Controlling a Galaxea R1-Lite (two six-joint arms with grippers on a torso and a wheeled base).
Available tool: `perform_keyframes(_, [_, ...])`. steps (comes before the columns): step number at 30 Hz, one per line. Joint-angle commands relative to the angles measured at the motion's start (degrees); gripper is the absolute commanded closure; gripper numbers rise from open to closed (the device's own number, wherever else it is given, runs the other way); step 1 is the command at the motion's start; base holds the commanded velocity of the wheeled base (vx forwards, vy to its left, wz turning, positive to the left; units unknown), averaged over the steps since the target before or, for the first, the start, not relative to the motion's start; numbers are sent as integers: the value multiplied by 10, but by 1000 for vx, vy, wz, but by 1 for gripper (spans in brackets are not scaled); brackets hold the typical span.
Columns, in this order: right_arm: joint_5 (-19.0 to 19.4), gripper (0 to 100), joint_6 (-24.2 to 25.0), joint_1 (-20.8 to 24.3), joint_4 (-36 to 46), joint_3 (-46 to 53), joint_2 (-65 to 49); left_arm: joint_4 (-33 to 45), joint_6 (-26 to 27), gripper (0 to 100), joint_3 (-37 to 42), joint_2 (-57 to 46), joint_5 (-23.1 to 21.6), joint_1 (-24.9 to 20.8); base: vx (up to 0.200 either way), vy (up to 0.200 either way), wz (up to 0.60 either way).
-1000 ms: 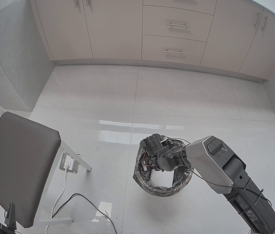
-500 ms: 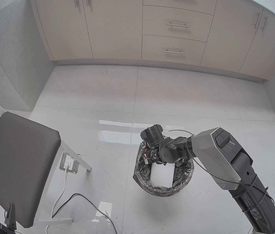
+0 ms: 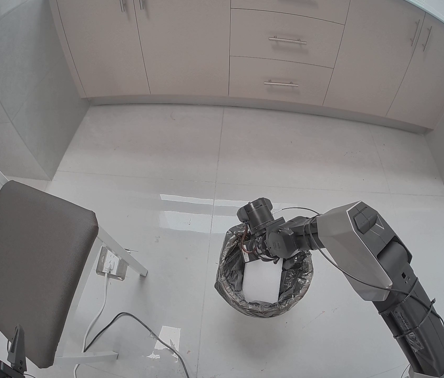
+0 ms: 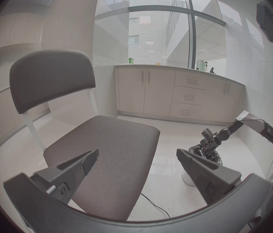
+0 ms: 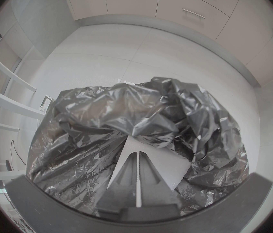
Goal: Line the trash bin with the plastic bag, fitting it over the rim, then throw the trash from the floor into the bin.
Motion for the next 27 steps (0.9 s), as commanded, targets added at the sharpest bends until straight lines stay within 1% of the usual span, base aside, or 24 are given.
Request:
perform_keyframes(1, [0,100,0,-10,0,0,10,0,0,0,0,-8,0,0,0,0,0])
perform_keyframes(9, [0,100,0,-17,-2,0,25,0,0,0,0,-8,0,0,0,0,0])
perform_keyframes(27, [0,100,1,-17,-6,0,42,0,0,0,0,-8,0,0,0,0,0])
